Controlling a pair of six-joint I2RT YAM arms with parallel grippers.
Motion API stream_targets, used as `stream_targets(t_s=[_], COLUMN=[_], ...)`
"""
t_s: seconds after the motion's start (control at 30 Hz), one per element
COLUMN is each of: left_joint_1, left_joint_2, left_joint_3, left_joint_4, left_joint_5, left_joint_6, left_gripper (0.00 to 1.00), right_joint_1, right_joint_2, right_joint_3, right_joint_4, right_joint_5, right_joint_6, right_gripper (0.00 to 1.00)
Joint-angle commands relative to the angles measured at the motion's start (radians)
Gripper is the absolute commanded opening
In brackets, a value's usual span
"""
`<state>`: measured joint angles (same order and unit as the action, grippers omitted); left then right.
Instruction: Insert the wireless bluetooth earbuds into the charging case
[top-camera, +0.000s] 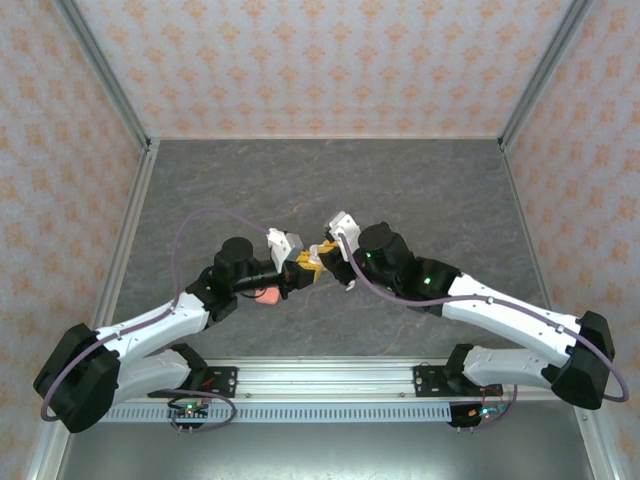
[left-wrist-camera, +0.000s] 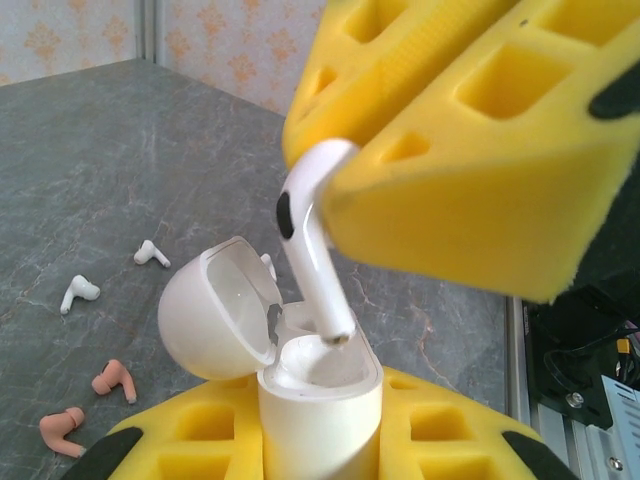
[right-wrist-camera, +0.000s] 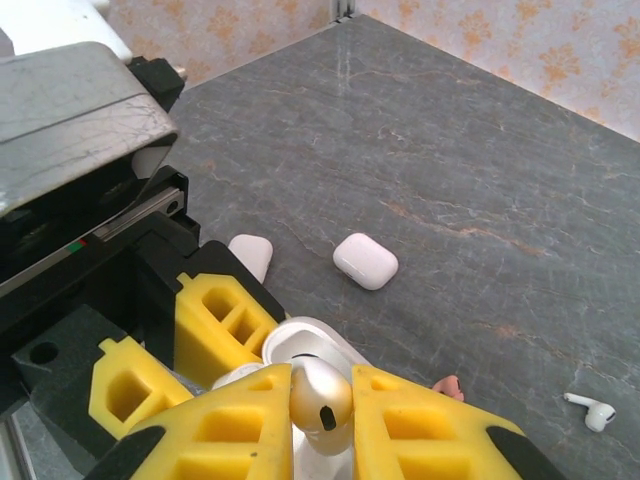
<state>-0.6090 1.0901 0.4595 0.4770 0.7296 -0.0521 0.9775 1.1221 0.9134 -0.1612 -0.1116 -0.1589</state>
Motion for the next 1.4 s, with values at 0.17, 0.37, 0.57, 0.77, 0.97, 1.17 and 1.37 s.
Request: stream_targets(t_s=[0.17,0.37,0.57,0.77,0.97,1.17,1.37], left_joint_1=[-0.012,-0.012,-0.012,-0.012,-0.012,-0.012,-0.012], left_joint_2=[0.006,0.007,-0.004,-0.006,-0.014,-0.019,-0.019], left_joint_3=[0.036,0.034,0.033,0.031,0.030,0.027,0.028], left_joint_4=[0.045,0.043,0.038,0.035,0.034,0.031,0.030], left_joint_5=[0.027,0.027,0.024,0.024,0.024,0.022,0.022], left_joint_6=[0.030,0.030,0.030,0.031,0.030,0.030,0.032], left_gripper=[0.00,0.00,0.00,0.00,0.00,0.00,0.00], right_joint_1=[0.007,0.007,0.007,0.007,0.006,0.007,0.006], right_joint_2=[0.010,0.019,0.013,0.015,0.028,0.025,0.027], right_joint_3=[0.017,0.018,0.001,-0.006,-0.005,-0.011,-0.013], right_joint_4=[0.029,0.009,-0.006,-0.001,-0.011,-0.006,0.010], right_joint_5=[0.012,0.007,0.030,0.009,-0.004,0.052,-0.048], right_joint_6=[0.005,0.006,0.008,0.026,0.033,0.039,0.048], right_gripper=[0.17,0.17,0.17,0.17,0.18,0.18,0.18])
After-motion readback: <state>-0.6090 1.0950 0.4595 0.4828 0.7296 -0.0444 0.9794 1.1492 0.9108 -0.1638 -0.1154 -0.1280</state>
